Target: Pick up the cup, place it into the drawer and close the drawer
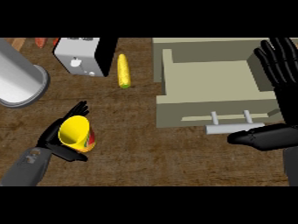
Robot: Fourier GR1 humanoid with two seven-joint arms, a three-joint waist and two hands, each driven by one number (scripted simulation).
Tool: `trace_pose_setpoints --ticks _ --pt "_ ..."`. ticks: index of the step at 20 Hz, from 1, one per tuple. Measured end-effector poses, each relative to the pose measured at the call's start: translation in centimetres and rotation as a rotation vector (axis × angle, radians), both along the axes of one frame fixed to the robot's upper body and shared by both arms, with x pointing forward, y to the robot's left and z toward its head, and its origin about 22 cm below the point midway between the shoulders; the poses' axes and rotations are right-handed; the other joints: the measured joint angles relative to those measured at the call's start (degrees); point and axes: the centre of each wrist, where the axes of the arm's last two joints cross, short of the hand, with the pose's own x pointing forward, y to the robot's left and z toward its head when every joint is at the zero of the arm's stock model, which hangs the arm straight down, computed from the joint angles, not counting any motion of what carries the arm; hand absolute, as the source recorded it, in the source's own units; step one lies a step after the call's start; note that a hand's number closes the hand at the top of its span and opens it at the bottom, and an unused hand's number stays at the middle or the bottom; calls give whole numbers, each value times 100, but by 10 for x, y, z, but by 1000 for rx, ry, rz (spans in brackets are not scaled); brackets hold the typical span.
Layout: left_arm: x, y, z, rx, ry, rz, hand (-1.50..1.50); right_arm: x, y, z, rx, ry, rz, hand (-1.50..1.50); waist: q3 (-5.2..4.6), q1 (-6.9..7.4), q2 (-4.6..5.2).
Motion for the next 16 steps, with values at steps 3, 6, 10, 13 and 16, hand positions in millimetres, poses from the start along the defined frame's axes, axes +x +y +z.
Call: trace_pose_setpoints --ticks 3,6,10,13,16 --pt "2 -8 -2 -10 -9 -14 -150 0 -2 3 -6 2 3 -150 2 5 -1" --pt "7 -11 1 -19 -11 -23 -150 -1 -5 5 -9 -1 3 -150 4 -5 0" --pt "9 -26 -4 -55 14 -62 150 4 -5 6 -6 3 -3 -150 7 20 2" --pt "9 -34 -6 -94 24 -90 150 4 -5 5 -12 4 -5 -150 8 27 2" --pt "9 -39 -5 -102 -45 -82 150 4 -8 5 -16 10 -18 -150 3 42 -4"
